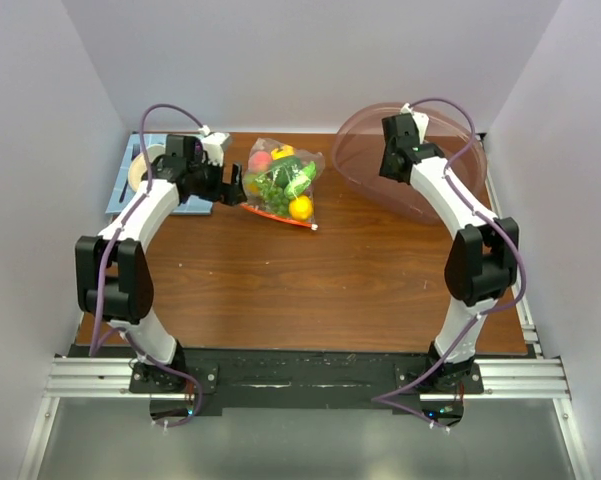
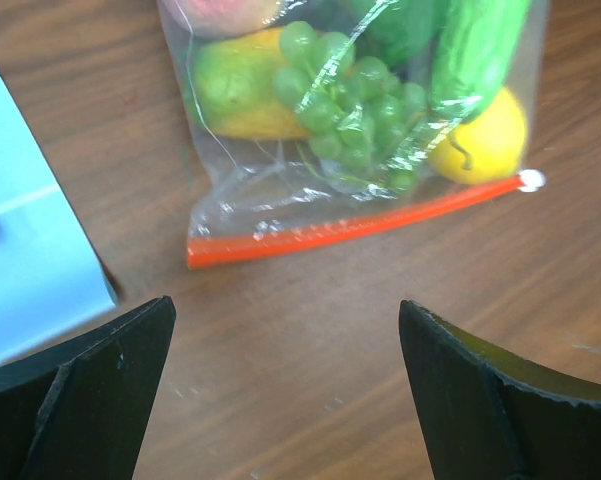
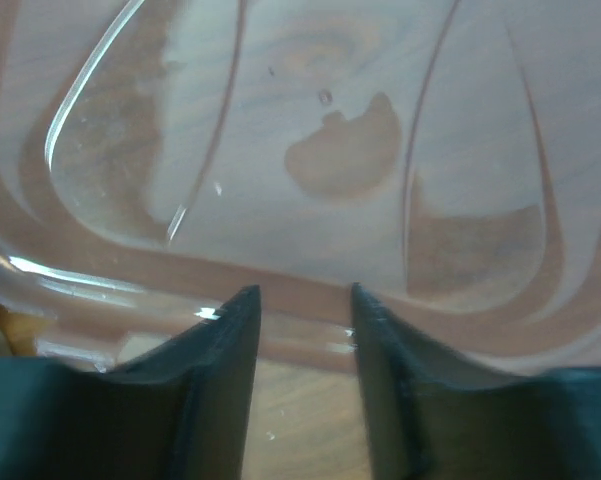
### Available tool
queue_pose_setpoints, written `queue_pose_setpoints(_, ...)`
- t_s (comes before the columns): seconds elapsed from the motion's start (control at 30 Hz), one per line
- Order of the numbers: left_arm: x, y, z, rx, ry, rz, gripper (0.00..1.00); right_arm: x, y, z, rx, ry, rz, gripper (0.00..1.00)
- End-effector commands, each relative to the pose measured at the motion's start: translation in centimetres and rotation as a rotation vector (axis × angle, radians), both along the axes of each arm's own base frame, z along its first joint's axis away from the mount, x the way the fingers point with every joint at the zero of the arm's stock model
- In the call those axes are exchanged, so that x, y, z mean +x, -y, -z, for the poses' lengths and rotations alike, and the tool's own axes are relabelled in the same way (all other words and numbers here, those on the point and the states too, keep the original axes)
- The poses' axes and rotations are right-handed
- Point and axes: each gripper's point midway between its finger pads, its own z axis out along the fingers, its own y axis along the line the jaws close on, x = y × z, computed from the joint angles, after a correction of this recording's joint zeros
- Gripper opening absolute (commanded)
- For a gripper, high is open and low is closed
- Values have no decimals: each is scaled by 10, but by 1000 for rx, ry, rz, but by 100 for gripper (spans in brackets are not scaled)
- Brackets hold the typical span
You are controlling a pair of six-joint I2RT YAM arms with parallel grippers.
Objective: Open the zip-top bag and remove the fake food
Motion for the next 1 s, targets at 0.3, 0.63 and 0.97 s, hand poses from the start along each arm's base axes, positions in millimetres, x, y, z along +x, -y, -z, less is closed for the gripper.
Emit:
queue_pose_setpoints(0.3, 50, 12, 43, 297, 222, 197, 100, 10, 3, 77, -68, -85, 67, 0)
queue_pose_setpoints(0.63, 40, 15, 34, 315, 360, 271, 96, -23, -1, 108, -59, -156, 54, 0)
queue_pose_setpoints(0.97, 37, 31, 49, 218, 258, 309, 0, -77, 2, 112, -59, -195, 59, 0)
